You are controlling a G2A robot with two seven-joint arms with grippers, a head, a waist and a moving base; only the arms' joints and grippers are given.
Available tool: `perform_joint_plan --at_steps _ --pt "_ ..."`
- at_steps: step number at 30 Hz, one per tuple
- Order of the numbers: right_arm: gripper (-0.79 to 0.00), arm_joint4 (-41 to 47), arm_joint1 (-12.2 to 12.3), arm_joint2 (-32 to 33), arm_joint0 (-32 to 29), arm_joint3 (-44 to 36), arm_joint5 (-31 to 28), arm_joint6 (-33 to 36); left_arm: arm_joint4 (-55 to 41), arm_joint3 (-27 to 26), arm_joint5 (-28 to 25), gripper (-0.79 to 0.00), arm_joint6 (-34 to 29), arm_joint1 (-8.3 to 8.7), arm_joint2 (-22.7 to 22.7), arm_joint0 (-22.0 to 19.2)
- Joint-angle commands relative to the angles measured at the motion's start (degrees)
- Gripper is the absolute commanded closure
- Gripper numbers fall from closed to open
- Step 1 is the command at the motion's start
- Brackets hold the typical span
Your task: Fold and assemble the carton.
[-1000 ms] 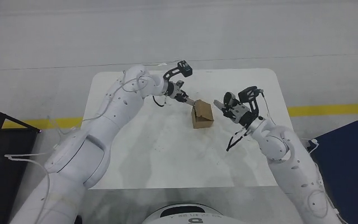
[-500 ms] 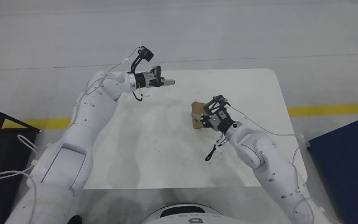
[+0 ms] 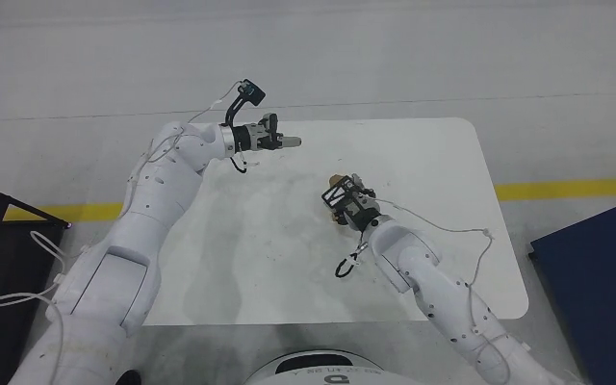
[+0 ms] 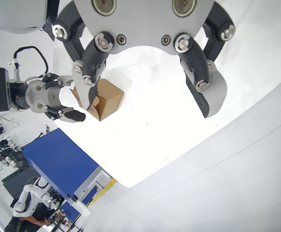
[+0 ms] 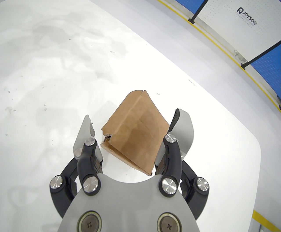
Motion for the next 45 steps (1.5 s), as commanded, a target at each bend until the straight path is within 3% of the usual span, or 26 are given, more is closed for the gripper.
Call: perform_joint_plan --at_steps 1,3,8,10,12,17,23,25,28,33,38,42,45 --pt "-0.471 0.21 -0.14 0.26 0.05 0.19 0.84 0.15 0.0 0.0 0.0 -0.785 0.0 0.0 0.0 0.0" --pt "-0.434 0.28 -0.25 0.67 0.04 0.57 1.39 0.79 0.0 0.0 0.0 -0.785 0.0 0.0 0.0 0.0" --pt "-0.249 0.65 -0.32 2.83 -0.64 1.09 3.12 1.48 0.0 0.0 0.0 -0.785 0.0 0.0 0.0 0.0" --pt "-0.077 0.5 -0.26 3.89 -1.09 1.05 3.49 1.58 0.0 0.0 0.0 -0.785 0.0 0.0 0.0 0.0" --pt "0.0 -0.64 -0.16 4.96 -1.63 0.64 4.13 1.07 0.0 0.0 0.0 -0.785 0.0 0.0 0.0 0.0" --pt "0.0 -10.45 0.17 6.05 -3.45 -1.17 6.62 -1.06 0.0 0.0 0.0 -0.785 0.0 0.0 0.0 0.0" --pt "0.0 -15.29 0.16 5.51 -4.43 -1.78 3.37 -0.96 0.0 0.0 0.0 -0.785 0.0 0.0 0.0 0.0" --pt "-0.369 -13.72 0.1 5.59 -4.43 -1.62 0.85 -0.71 0.0 0.0 0.0 -0.785 0.0 0.0 0.0 0.0" --pt "-0.767 -8.07 -0.05 6.67 -4.62 -1.82 -1.97 -0.75 0.0 0.0 0.0 -0.785 0.0 0.0 0.0 0.0" --pt "-0.785 4.4 0.08 11.48 -5.53 -3.04 -6.65 -1.84 0.0 0.0 0.0 -0.785 0.0 0.0 0.0 0.0" --pt "-0.785 25.4 0.34 19.25 -8.11 -4.31 -12.43 -4.78 1.74 -2.71 0.88 -0.785 -0.93 0.06 0.82 1.18" --pt "-0.785 36.97 0.33 24.92 -9.82 -1.53 -10.34 -7.47 4.51 -6.31 0.83 -0.785 -3.48 0.14 2.37 2.18" --pt "-0.785 38.32 0.2 25.05 -9.4 1.81 -8.05 -6.84 5.59 -8.23 0.77 -0.785 -4.41 -0.14 3.79 2.78"
